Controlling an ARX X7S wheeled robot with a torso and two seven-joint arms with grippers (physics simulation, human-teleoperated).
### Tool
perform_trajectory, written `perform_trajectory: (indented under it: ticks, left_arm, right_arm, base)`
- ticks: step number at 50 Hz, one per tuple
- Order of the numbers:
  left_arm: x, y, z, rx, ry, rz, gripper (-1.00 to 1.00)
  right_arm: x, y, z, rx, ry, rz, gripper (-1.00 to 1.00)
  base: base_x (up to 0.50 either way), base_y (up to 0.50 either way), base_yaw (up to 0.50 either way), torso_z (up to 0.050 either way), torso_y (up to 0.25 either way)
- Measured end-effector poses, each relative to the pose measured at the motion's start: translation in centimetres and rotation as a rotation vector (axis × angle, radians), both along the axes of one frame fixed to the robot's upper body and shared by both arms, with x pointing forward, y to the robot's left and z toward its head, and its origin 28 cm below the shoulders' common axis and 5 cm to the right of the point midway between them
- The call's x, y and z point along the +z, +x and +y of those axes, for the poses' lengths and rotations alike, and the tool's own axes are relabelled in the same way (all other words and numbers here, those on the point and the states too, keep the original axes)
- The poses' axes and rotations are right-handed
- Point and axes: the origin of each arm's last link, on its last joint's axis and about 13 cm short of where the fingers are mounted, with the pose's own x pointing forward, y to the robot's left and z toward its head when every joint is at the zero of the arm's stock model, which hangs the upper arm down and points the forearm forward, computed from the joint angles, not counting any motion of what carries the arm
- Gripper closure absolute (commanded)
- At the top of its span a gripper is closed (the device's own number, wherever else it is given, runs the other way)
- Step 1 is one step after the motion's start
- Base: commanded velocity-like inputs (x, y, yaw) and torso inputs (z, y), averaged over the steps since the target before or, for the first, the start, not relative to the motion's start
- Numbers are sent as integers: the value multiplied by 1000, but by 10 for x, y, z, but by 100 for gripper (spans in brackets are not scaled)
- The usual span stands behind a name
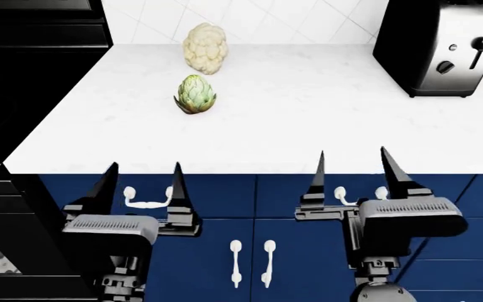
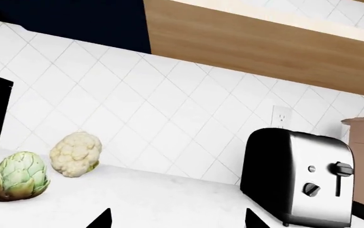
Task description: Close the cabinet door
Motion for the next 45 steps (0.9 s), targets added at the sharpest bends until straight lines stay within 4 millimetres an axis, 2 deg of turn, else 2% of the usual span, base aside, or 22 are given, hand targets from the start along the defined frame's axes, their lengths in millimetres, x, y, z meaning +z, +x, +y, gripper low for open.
perform_trajectory:
  ticks: [6, 11, 27, 34, 45]
  left_arm:
    - [26, 2, -2, -1, -22, -97, -100]
    - [47, 2, -4, -7, -40, -165, -100]
    - [113, 5, 2, 7, -70, -374, -100]
    - [128, 2, 4, 5, -46, -440, -100]
    - [136, 1, 6, 12, -1, -496, -100]
  right_arm:
    - [30, 8, -1, -6, -21, -116, -100]
    - [47, 9, -3, -12, -26, -188, -100]
    - [76, 9, -5, -16, -27, -333, -100]
    - [84, 9, -4, 1, -27, -379, -100]
    - [89, 8, -4, 9, -24, -425, -100]
  base:
    - [0, 0, 0, 0, 0]
    - [0, 0, 0, 0, 0]
    - [0, 0, 0, 0, 0]
    - [0, 0, 0, 0, 0]
    - [0, 0, 0, 0, 0]
